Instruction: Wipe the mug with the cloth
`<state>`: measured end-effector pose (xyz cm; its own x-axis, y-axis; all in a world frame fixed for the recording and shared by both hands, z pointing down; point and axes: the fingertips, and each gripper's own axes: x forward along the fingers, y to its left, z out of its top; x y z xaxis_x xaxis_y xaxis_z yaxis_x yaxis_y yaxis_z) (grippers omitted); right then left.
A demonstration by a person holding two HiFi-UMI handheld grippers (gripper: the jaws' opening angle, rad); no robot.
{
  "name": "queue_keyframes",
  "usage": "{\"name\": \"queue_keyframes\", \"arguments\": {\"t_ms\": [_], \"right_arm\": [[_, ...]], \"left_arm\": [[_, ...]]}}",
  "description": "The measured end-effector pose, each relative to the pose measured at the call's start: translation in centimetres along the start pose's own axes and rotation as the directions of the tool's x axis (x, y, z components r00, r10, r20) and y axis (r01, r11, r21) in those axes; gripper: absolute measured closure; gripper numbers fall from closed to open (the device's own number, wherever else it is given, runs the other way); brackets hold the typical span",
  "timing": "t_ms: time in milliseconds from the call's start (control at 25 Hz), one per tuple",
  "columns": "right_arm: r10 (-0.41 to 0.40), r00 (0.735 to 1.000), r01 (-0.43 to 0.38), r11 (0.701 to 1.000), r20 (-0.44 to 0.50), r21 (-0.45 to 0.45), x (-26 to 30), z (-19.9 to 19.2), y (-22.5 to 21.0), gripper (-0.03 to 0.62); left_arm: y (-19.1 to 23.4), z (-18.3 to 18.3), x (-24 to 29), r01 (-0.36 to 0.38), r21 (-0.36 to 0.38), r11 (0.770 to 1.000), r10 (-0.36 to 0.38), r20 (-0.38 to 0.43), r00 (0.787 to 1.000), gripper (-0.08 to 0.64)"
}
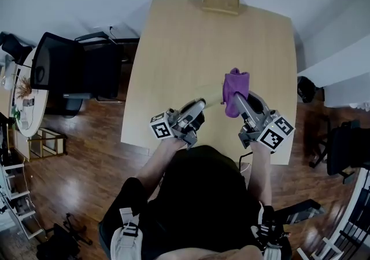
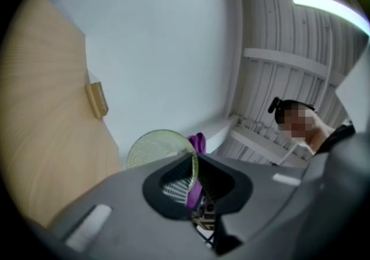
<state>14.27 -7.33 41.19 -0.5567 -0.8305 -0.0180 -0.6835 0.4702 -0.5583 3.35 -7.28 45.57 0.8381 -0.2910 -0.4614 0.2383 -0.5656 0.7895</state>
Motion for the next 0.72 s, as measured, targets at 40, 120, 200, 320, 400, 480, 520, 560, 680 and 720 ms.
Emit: {"name": "queue_keyframes", "arguments": {"t_ms": [40, 120, 200, 320, 400, 480, 520, 560, 680, 720], "right_arm": [[0.042, 0.999, -0.042, 0.999, 0.002, 0.021, 0.4, -0.2, 0.6, 0.526], [0.074, 0.997, -0.074, 0.996, -0.004, 0.044, 1.1, -0.9, 0.9, 0.526], [0.074, 0.997, -0.074, 0.995, -0.001, 0.059, 1.2, -1.3, 0.6, 0.526], [0.066, 0.998, -0.067, 0.991, 0.018, 0.119, 0.9, -2.1, -1.2, 0.526], [0.053, 0.999, -0.054, 0.985, 0.008, 0.166, 0.7, -3.3, -2.7, 0.526], [0.004, 0.999, 0.003, 0.985, -0.037, 0.172, 0.4, -4.7, -4.4, 0.526], [-0.047, 0.996, 0.058, 0.988, -0.078, 0.145, 0.2, -5.6, -5.5, 0.526], [-0.103, 0.988, 0.115, 0.987, -0.113, 0.111, -0.1, -6.2, -6.5, 0.526], [-0.132, 0.989, 0.138, 0.985, -0.062, 0.104, -1.1, -4.1, -6.3, 0.526], [-0.089, 0.996, 0.090, 0.989, -0.013, 0.115, -1.2, -2.6, -5.0, 0.526]], "left_arm": [[-0.4, -0.1, 0.2, 0.019, 0.003, 1.000, -0.019, -0.009, 1.000, 0.517], [-1.2, -0.2, 0.5, 0.041, 0.021, 0.999, -0.041, -0.031, 0.999, 0.515], [-1.8, -0.3, 0.6, 0.061, 0.037, 0.997, -0.059, -0.050, 0.997, 0.513], [-2.9, -0.2, 0.4, 0.120, 0.024, 0.993, -0.118, -0.050, 0.992, 0.513], [-3.5, -0.6, 0.5, 0.143, 0.023, 0.989, -0.141, -0.066, 0.988, 0.511], [-3.4, -0.7, 0.5, 0.137, 0.028, 0.990, -0.135, -0.074, 0.988, 0.511], [-3.2, -0.5, 0.4, 0.136, 0.023, 0.990, -0.134, -0.062, 0.989, 0.511], [-3.2, -0.1, 0.3, 0.140, 0.016, 0.990, -0.139, -0.044, 0.989, 0.515], [-3.2, 0.6, 0.3, 0.139, 0.029, 0.990, -0.138, -0.025, 0.990, 0.517], [-3.1, 0.7, 0.3, 0.134, 0.036, 0.990, -0.133, -0.029, 0.991, 0.517]]}}
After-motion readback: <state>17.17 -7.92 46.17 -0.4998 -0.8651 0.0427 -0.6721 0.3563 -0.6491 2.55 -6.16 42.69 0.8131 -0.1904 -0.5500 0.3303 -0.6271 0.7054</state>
